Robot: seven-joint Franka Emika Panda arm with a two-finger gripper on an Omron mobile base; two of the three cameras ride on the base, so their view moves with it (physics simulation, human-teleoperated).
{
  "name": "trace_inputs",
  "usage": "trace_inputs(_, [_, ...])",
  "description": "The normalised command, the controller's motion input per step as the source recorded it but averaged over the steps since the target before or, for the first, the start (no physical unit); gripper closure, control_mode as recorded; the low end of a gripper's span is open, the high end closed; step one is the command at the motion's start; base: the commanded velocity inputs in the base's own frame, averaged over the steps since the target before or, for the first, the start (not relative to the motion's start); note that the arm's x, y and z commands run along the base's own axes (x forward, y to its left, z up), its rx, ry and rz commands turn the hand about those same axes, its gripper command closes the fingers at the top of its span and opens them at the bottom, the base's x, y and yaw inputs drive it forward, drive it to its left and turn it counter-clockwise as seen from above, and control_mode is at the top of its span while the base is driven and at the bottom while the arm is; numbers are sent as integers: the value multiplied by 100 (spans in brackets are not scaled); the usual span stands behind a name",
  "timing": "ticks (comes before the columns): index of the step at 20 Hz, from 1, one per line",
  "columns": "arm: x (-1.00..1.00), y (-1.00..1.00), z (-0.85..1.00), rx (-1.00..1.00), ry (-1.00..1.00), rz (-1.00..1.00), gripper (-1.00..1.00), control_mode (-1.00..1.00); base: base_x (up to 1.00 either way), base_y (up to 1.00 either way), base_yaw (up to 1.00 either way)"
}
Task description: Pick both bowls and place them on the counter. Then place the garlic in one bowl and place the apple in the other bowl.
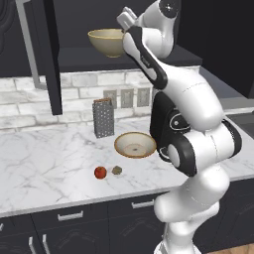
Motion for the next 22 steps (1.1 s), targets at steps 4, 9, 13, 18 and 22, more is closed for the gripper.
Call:
trace_inputs(4, [19,5,-3,0,12,0,-100,-100,0,0,0])
trace_inputs(9, [13,9,-8,0,10,0,-100,-100,0,0,0])
trace_inputs(13, [2,8,-14,0,7,0,-100,-100,0,0,0])
trace_inputs(18, [1,9,-17,0,4,0,-100,-100,0,0,0])
trace_inputs(22, [0,10,-18,0,1,0,100,-100,0,0,0])
